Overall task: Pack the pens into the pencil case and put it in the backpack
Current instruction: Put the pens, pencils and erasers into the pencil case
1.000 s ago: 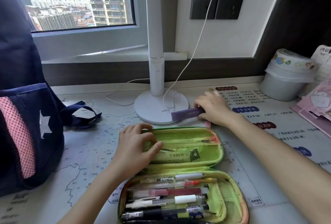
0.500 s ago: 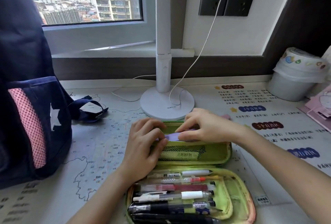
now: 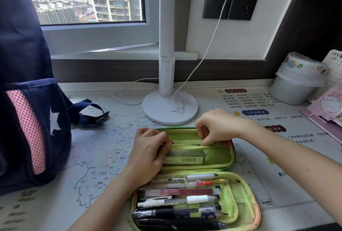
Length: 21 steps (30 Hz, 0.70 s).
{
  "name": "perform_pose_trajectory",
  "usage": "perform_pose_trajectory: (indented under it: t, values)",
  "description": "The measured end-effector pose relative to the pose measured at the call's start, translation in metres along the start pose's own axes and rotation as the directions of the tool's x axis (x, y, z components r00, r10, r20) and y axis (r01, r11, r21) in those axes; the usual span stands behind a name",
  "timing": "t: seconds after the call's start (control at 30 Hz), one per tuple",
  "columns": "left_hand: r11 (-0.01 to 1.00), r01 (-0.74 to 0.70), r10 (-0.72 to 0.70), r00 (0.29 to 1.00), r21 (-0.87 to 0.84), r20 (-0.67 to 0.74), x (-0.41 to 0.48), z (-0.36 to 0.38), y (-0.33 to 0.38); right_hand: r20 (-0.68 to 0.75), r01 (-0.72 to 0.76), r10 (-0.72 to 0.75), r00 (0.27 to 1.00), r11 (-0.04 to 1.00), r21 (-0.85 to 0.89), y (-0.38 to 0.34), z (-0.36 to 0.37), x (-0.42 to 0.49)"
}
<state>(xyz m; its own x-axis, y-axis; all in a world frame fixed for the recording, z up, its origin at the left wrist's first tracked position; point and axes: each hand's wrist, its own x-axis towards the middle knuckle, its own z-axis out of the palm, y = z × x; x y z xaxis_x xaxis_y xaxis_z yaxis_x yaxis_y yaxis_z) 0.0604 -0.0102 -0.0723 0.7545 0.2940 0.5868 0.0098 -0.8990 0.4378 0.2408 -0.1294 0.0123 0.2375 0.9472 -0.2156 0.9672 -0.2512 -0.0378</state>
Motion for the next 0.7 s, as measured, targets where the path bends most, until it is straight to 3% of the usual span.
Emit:
perform_pose_trajectory:
  t: [0.17, 0.33, 0.4, 0.47, 0.53, 0.63, 0.7]
  values:
    - [1.0, 0.015, -0.015, 1.0, 0.01, 0.01, -0.001, 0.0, -0.001, -0.048, 0.09, -0.115, 0.992, 0.93, -0.357, -0.011, 0.01, 0.007]
    - [0.996, 0.03, -0.035, 0.997, 0.087, 0.063, -0.001, 0.0, 0.001, -0.168, 0.13, -0.263, 0.95, 0.822, -0.555, -0.009, 0.018, 0.007]
    - [0.986, 0.012, -0.029, 0.994, 0.168, 0.102, -0.001, 0.001, 0.002, -0.294, 0.062, -0.212, 0.932, 0.893, -0.445, -0.007, 0.018, 0.003]
    - [0.972, 0.025, -0.051, 0.993, 0.233, 0.107, 0.0, 0.003, 0.002, -0.379, 0.014, -0.097, 0.92, 0.977, -0.215, -0.002, 0.023, -0.001]
    - [0.959, 0.098, -0.116, 0.992, 0.267, 0.05, 0.002, 0.005, 0.002, -0.393, -0.042, 0.028, 0.919, 0.999, -0.026, -0.001, 0.03, -0.006]
    - [0.942, 0.214, -0.204, 0.977, 0.26, -0.066, 0.006, 0.008, 0.001, -0.534, -0.068, 0.116, 0.838, 0.992, 0.11, -0.005, 0.046, -0.012]
    - [0.929, 0.215, -0.202, 0.977, 0.3, -0.074, 0.007, 0.009, 0.002, -0.598, -0.085, 0.141, 0.789, 0.989, 0.12, -0.007, 0.055, -0.012]
